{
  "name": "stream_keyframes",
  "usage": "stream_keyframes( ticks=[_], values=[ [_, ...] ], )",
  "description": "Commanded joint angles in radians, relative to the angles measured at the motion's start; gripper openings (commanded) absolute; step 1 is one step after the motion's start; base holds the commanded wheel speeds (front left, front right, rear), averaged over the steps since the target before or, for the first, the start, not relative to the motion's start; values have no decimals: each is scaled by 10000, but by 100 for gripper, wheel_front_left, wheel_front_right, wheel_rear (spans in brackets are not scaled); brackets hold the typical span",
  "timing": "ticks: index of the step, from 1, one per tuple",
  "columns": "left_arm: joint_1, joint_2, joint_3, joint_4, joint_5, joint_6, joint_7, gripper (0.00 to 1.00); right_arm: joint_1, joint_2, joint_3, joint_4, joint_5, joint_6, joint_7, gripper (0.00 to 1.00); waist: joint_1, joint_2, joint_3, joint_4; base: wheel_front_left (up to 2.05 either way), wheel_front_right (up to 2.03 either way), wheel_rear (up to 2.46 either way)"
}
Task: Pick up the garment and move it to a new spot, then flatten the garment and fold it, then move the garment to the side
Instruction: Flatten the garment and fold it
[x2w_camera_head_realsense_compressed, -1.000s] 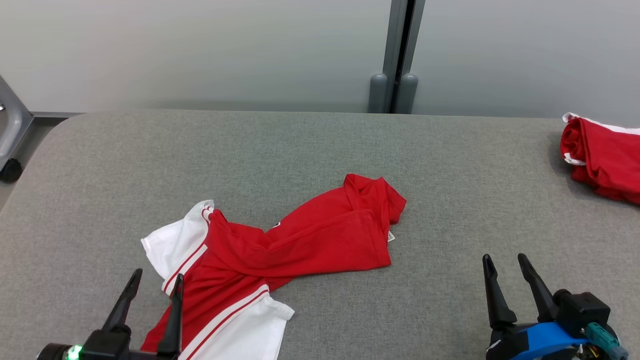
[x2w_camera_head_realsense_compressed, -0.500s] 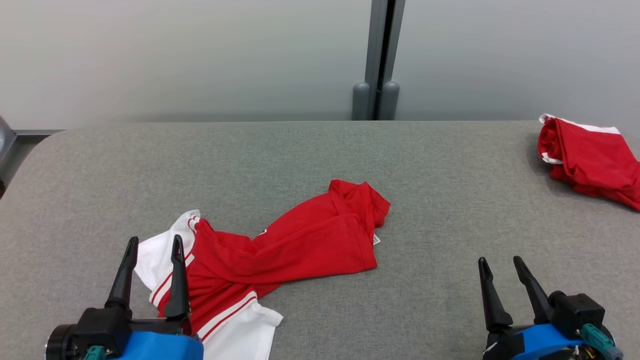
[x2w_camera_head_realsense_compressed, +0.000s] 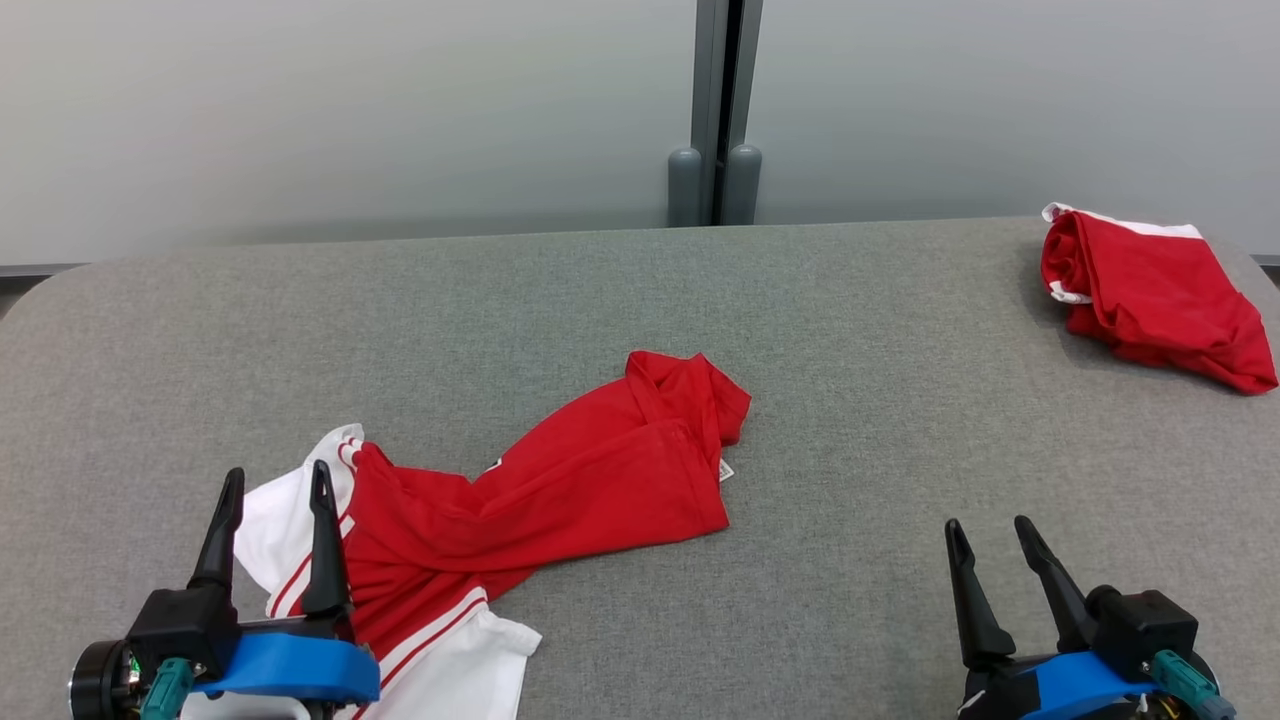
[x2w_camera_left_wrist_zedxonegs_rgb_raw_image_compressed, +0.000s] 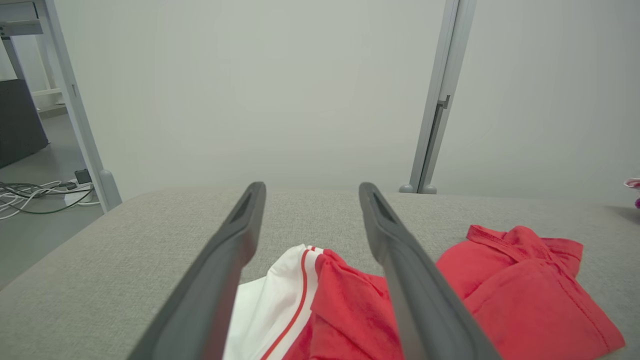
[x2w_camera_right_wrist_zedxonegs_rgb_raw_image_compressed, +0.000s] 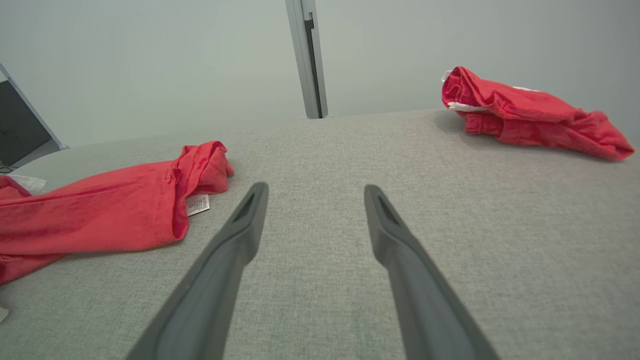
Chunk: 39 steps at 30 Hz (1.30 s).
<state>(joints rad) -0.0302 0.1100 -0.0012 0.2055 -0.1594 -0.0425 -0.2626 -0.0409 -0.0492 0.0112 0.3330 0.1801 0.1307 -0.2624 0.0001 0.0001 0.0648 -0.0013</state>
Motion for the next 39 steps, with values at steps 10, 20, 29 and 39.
stream_keyframes(
  ticks=[10, 20, 29, 39],
  values=[
    [-383, -339, 381, 293, 497, -369, -28, 100, -590, -26, 731, 130, 6, 3, -31, 100, -1, -1, 79, 188, 0, 0, 0],
    [-548, -503, 286, 328, 647, -567, -26, 100, -2775, -32, 2452, 1509, 161, 3, 209, 100, -1, -1, 288, 764, 0, 0, 0],
    [-791, -587, 21, 328, 587, -669, -28, 100, -4458, -87, 3349, 3858, 507, 2, 314, 100, -1, -1, 695, 1538, 0, 0, 0],
    [-1026, -600, -363, 386, 383, -679, -27, 100, -5387, -276, 3497, 5920, 813, 2, 107, 100, -1, -1, 1087, 2238, 0, 0, 0]
  ],
)
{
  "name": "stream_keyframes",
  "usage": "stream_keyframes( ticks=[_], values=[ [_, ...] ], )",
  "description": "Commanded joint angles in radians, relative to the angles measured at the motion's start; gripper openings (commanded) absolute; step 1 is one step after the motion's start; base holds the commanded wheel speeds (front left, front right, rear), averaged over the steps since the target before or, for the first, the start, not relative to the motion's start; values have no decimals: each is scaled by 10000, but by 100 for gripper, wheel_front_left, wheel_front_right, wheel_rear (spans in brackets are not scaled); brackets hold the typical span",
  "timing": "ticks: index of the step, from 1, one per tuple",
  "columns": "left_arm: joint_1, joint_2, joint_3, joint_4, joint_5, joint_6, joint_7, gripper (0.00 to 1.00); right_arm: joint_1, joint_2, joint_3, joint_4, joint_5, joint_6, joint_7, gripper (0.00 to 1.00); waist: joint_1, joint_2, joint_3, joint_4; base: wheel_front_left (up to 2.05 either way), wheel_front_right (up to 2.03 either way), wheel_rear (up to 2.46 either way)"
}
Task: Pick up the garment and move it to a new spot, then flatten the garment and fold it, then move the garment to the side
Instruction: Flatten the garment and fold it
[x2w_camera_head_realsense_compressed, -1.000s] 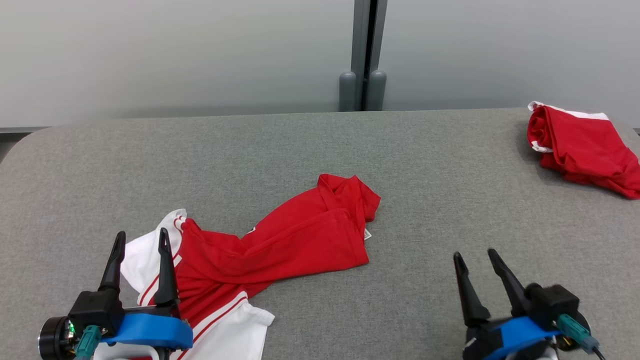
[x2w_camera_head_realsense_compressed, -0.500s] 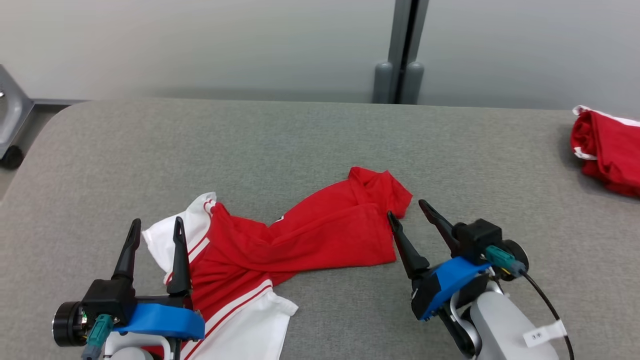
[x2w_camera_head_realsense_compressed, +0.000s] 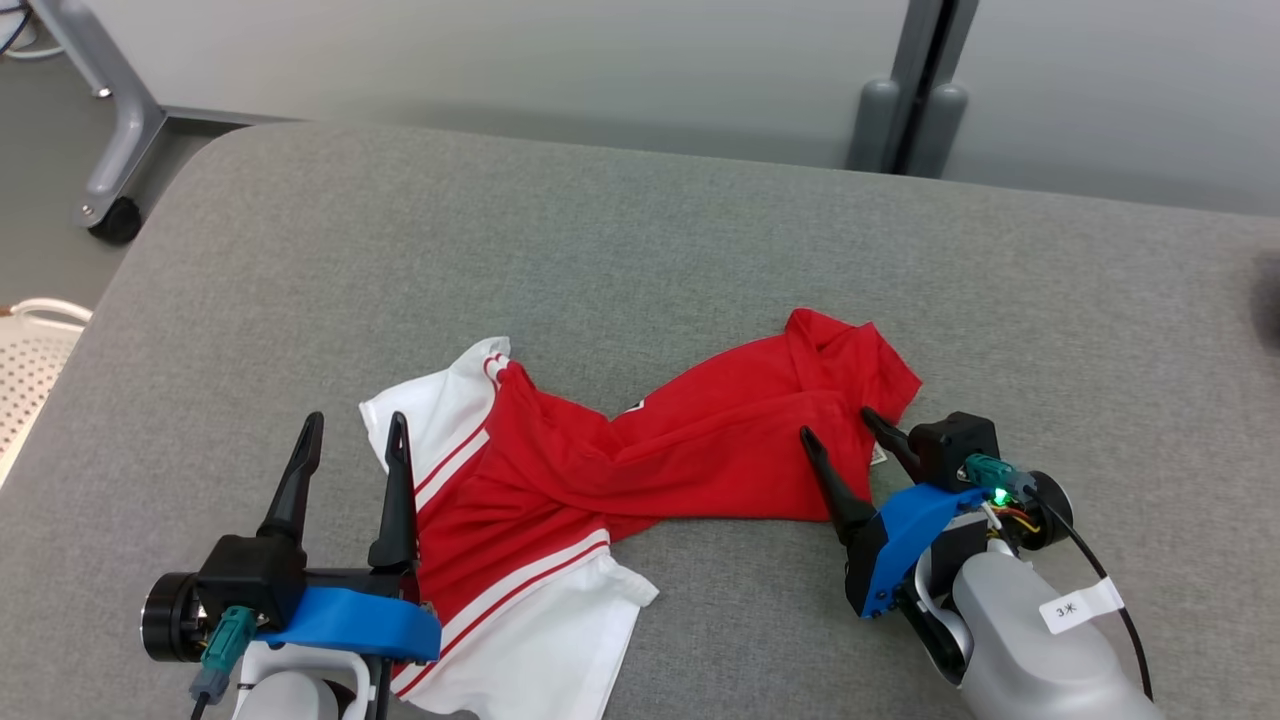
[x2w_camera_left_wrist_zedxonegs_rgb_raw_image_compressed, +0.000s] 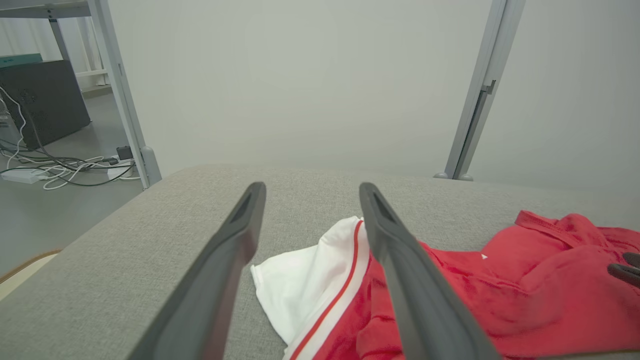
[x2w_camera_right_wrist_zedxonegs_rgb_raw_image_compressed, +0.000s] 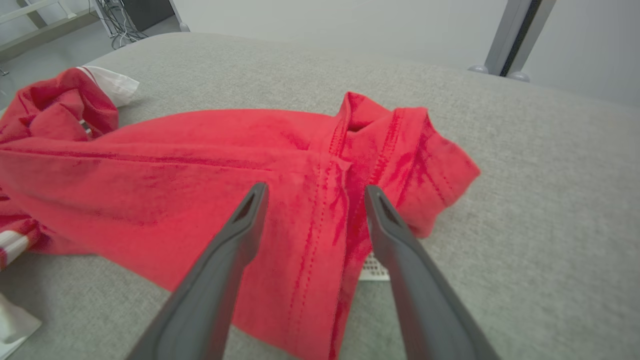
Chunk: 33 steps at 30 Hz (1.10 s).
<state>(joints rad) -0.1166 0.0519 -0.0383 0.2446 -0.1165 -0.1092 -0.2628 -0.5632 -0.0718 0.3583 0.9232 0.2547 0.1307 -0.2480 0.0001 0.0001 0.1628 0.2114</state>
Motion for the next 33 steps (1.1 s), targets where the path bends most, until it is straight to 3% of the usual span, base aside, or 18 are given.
stream_keyframes(
  ticks=[1, 10, 12, 21, 33],
  values=[
    [-173, -18, -28, -6, -92, 12, -26, 100, -242, -63, 57, 177, 70, 2, -65, 100, -1, -1, 146, 165, 0, 0, 0],
    [-428, -19, -288, -24, -268, 67, -25, 100, -904, -40, 270, 1084, 357, 3, -167, 99, -1, -1, 537, 471, 0, 0, 0],
    [-502, -20, -326, 5, -316, 84, -26, 100, -1025, -14, 307, 1056, 465, 2, -178, 0, -1, -1, 584, 496, 0, 0, 0],
    [-310, -20, -239, 66, -392, 189, -25, 100, -325, -334, 165, -630, 427, 2, -174, 0, -1, -1, 338, 99, 0, 0, 0],
    [272, -17, 136, -8, -308, 192, -26, 100, 2041, -854, -54, -5479, 75, 2, -174, 0, -1, -1, -563, -1025, 0, 0, 0]
  ],
)
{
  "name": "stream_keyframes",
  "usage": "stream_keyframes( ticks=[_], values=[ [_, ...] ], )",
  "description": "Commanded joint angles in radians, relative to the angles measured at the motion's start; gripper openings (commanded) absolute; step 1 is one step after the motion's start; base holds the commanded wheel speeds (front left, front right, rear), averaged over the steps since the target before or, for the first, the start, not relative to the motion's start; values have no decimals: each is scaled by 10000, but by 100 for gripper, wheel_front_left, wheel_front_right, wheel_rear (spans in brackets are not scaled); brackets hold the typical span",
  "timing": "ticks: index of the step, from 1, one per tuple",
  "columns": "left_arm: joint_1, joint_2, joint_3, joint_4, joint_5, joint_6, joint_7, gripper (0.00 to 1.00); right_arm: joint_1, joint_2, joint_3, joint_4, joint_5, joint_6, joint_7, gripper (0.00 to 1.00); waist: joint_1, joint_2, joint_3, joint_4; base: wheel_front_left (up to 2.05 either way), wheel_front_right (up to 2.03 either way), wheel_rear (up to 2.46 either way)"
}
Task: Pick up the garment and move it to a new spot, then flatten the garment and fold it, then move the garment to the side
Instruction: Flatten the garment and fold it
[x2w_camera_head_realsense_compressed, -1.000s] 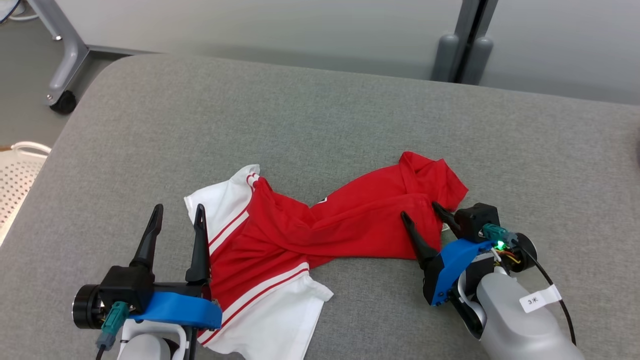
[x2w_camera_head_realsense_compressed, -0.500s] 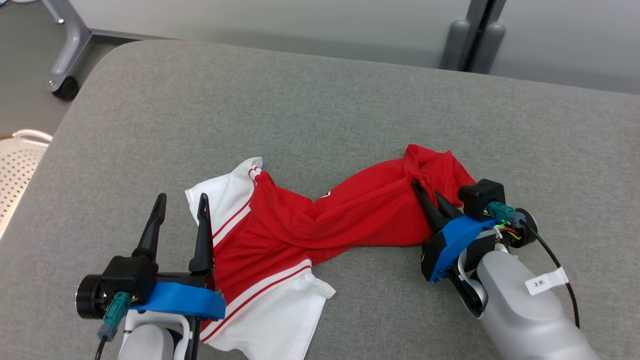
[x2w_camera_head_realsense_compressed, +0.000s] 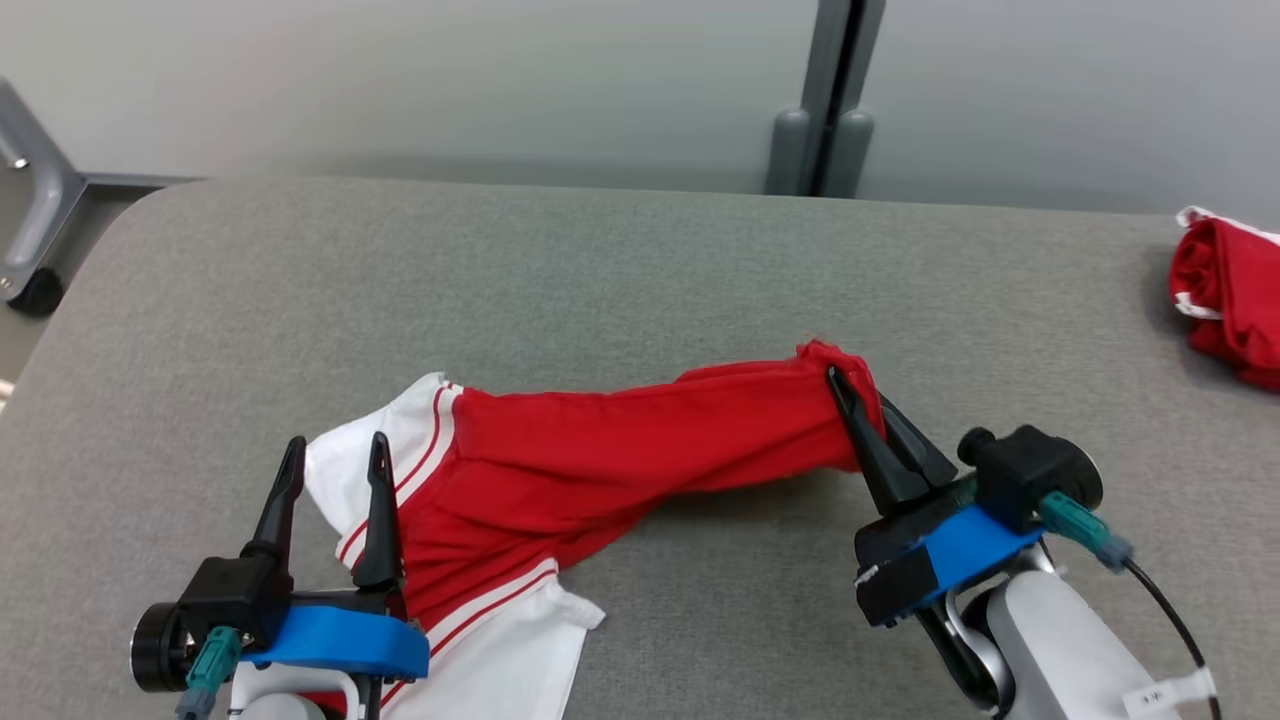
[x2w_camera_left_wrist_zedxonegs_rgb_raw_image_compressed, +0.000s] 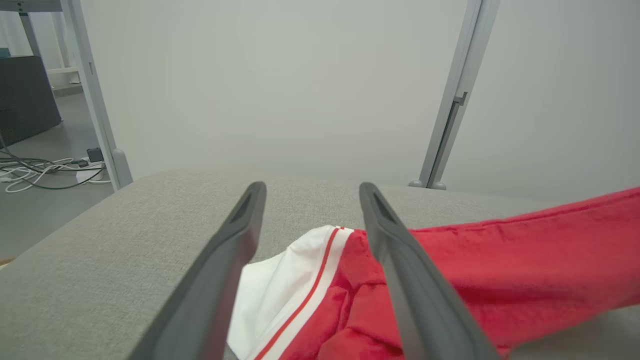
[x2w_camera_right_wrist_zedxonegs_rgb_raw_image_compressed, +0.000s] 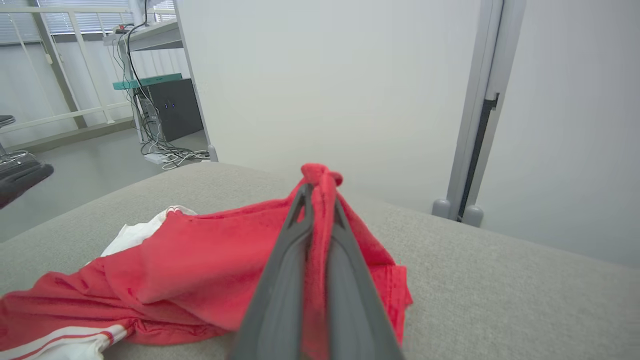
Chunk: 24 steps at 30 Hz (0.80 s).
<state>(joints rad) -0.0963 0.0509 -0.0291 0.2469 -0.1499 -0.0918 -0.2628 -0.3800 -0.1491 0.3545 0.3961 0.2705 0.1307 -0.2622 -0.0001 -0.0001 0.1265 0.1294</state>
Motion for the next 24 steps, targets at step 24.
stream_keyframes(
  ticks=[24],
  values=[
    [256, -8, 391, -292, 54, 8, -25, 100, 2965, 686, -1149, -7782, -990, 2, 2106, 0, 1, 1, -252, -925, 0, 0, 0]
  ],
)
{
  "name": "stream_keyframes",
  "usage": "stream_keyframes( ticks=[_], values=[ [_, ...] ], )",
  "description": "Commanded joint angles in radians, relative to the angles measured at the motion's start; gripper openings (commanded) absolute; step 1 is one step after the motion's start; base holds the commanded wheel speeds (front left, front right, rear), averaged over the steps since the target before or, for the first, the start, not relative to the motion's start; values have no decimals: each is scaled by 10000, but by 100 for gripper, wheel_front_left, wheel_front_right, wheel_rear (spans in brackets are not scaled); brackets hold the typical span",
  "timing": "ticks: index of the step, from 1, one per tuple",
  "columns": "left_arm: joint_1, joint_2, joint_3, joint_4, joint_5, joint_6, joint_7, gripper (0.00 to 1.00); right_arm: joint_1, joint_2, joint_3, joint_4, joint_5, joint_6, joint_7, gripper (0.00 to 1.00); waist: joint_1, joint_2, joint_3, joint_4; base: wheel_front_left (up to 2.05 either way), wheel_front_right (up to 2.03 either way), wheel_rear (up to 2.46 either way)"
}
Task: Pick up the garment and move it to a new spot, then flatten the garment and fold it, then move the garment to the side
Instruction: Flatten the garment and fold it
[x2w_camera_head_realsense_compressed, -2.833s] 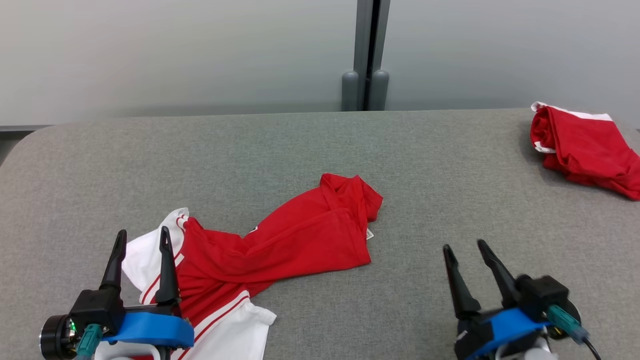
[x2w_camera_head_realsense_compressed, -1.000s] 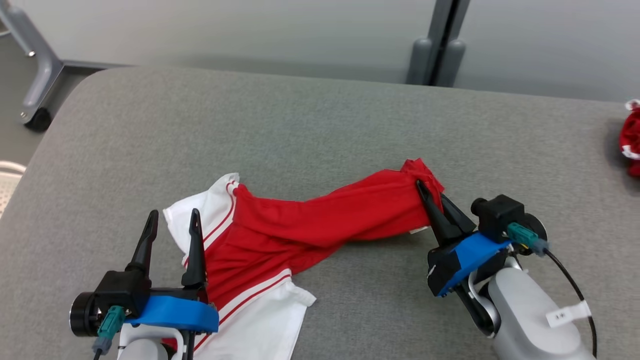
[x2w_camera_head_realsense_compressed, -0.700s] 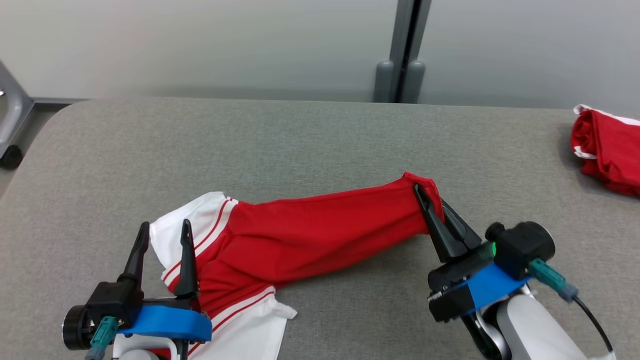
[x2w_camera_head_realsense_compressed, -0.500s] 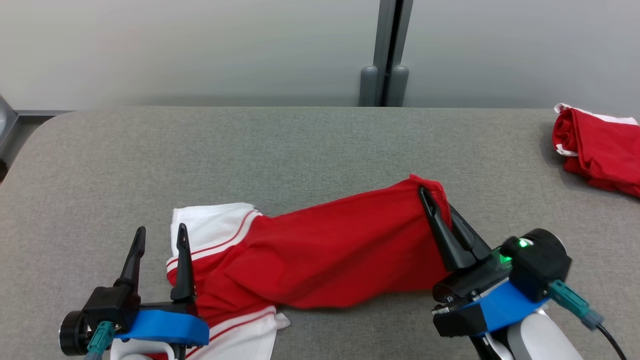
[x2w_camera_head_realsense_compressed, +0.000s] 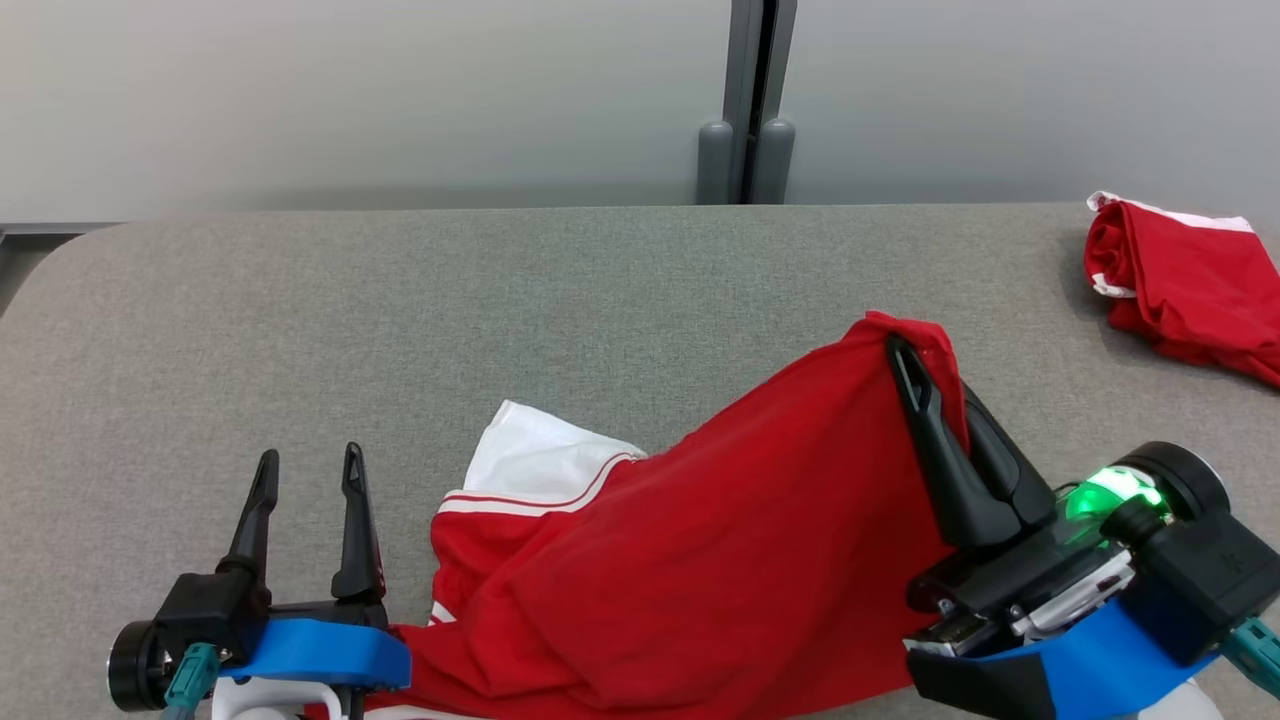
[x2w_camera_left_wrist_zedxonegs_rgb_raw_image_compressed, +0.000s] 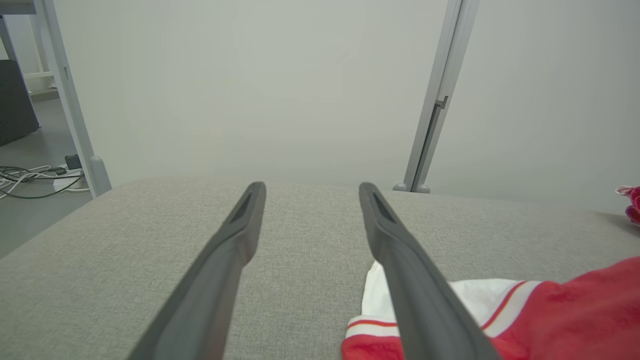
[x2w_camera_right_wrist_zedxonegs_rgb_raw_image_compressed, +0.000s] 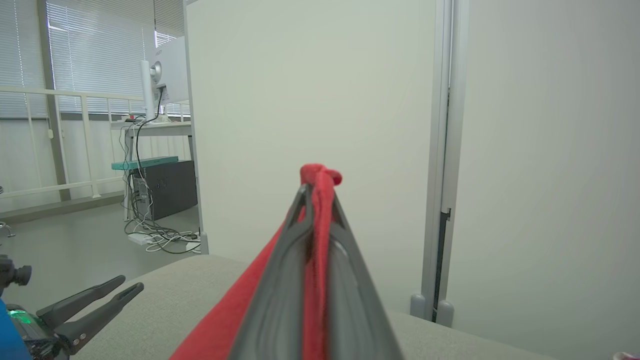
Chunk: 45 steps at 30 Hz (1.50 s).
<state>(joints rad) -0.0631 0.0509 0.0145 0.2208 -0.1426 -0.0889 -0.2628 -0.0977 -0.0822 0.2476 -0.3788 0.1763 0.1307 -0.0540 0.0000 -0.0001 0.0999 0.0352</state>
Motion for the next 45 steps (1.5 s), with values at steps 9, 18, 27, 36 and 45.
stream_keyframes(
  ticks=[9, 18, 27, 36, 45],
  values=[
    [-154, -8, -105, 3, -82, -21, -25, 100, 266, 55, -500, 525, -35, 2, -109, 0, 0, 1, 113, 174, 0, 0, 0],
    [-173, -8, -122, 16, -82, -33, -26, 100, 111, -17, -1092, 1408, -61, 3, -451, 0, 0, 1, 181, 240, 0, 0, 0],
    [-491, -7, -407, 49, -150, -46, -26, 100, -1357, -432, -1434, 3461, -40, 3, -1106, 0, 0, 1, 510, 465, 0, 0, 0],
    [-919, -7, -817, 145, -343, 21, -25, 100, -3821, -947, -1503, 6624, -163, 2, -1619, 0, 0, 1, 932, 1145, 0, 0, 0],
    [-1238, -9, -1194, 174, -517, 48, -25, 100, -6369, -1560, -1700, 10071, -390, 2, -1858, 0, 0, 1, 1440, 1895, 0, 0, 0]
  ],
)
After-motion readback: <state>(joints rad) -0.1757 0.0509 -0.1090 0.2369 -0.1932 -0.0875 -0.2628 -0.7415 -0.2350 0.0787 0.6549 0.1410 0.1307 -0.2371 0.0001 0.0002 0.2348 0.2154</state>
